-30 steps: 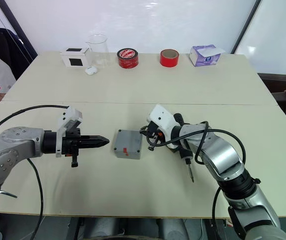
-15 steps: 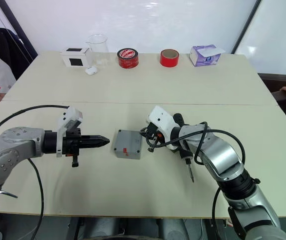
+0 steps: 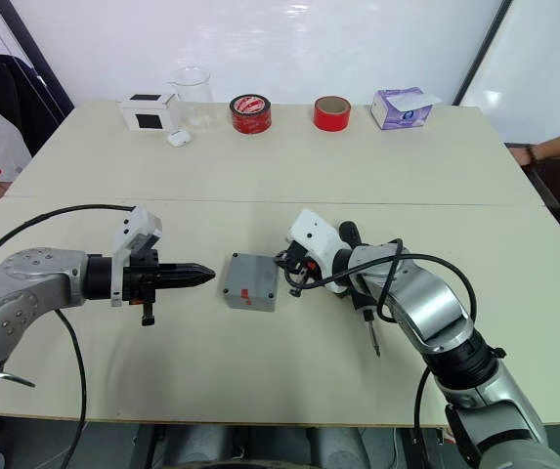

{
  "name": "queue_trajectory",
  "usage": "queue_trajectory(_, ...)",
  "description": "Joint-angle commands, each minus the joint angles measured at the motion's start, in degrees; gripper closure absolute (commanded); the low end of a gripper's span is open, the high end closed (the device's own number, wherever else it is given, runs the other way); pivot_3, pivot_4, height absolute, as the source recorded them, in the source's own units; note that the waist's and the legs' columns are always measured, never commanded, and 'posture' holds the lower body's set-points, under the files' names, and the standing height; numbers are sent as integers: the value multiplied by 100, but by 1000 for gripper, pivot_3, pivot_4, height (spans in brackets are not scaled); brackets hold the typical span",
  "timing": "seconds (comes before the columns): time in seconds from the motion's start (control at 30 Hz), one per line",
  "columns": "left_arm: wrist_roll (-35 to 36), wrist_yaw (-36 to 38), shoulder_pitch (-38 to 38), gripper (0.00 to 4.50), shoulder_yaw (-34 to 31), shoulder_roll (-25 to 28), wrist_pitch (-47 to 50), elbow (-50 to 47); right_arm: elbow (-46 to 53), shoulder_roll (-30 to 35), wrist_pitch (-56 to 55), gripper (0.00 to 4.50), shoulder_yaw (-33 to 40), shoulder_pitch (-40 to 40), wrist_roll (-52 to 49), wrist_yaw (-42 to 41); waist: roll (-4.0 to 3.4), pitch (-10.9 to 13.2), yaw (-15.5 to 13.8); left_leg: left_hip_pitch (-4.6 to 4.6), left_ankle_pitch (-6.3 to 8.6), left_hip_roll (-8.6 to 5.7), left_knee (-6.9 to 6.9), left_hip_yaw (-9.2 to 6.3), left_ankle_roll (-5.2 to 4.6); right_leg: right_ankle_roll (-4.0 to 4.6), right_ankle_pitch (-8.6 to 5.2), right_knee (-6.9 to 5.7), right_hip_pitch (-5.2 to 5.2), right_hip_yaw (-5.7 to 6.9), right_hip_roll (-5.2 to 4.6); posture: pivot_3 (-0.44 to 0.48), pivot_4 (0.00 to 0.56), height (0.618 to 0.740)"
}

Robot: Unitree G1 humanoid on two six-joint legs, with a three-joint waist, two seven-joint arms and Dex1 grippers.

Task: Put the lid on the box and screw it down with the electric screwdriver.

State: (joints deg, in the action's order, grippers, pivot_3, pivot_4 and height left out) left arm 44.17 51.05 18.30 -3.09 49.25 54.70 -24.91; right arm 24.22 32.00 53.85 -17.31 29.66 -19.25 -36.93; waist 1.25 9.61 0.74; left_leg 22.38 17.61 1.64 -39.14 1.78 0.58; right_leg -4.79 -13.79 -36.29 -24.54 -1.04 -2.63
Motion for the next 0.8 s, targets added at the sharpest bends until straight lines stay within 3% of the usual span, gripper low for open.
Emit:
queue_trajectory(0.03,8,-7,-1,4500,-31,-17,-62,-94,58,-64,-14,2457,47,114,-3,-8,0,0,0,0,0,0,0,0,0,0,0,0,0,0,0,0,150,740)
queue_trajectory(0.13,13,-14,2,4500,-32,-30,-65,-89,75,-88,29,1282,111,144,-34,7,0,0,0,0,0,0,0,0,0,0,0,0,0,0,0,0,150,740)
queue_trajectory(0.27,68,-76,90,4500,-79,-138,-70,-77,143,-149,218,1282,445,188,-228,32,0,0,-3,0,0,0,0,0,0,-1,1,0,0,0,0,0,150,740)
queue_trajectory(0.37,136,-378,322,4500,-240,-421,-106,-61,180,-310,600,1282,1171,299,-533,273,0,0,-18,0,0,0,0,0,0,-2,1,0,0,0,-1,0,150,740)
queue_trajectory(0.47,-343,-967,461,4500,-193,-814,-566,-237,171,-98,1242,1282,1861,511,-919,236,0,0,-23,2,0,-3,-1,-1,0,-3,3,0,0,-1,-5,0,150,740)
queue_trajectory(0.5,-421,-996,470,4500,-140,-868,-687,-284,157,-43,1483,689,2057,592,-1085,198,0,0,-25,1,0,-4,-2,0,0,-3,4,0,2,-1,-8,0,150,740)
queue_trajectory(0.6,-552,-787,566,4500,170,-881,-862,-327,-69,261,2417,80,2482,1049,-1249,336,-4,3,-3,2,0,-5,0,0,0,-4,5,1,2,-1,-7,0,150,740)
queue_trajectory(0.7,-311,-332,734,4500,385,-782,-653,-221,-419,568,3509,80,2580,1551,-1222,523,-8,5,5,0,0,-5,2,1,0,-3,5,-2,0,-1,-5,0,150,740)
queue_trajectory(0.8,380,-35,983,4500,194,-929,-308,-102,-1517,1517,3848,80,1844,1745,-2141,672,-10,6,-11,0,0,-1,3,1,0,8,-1,-3,-2,-1,-1,0,150,740)
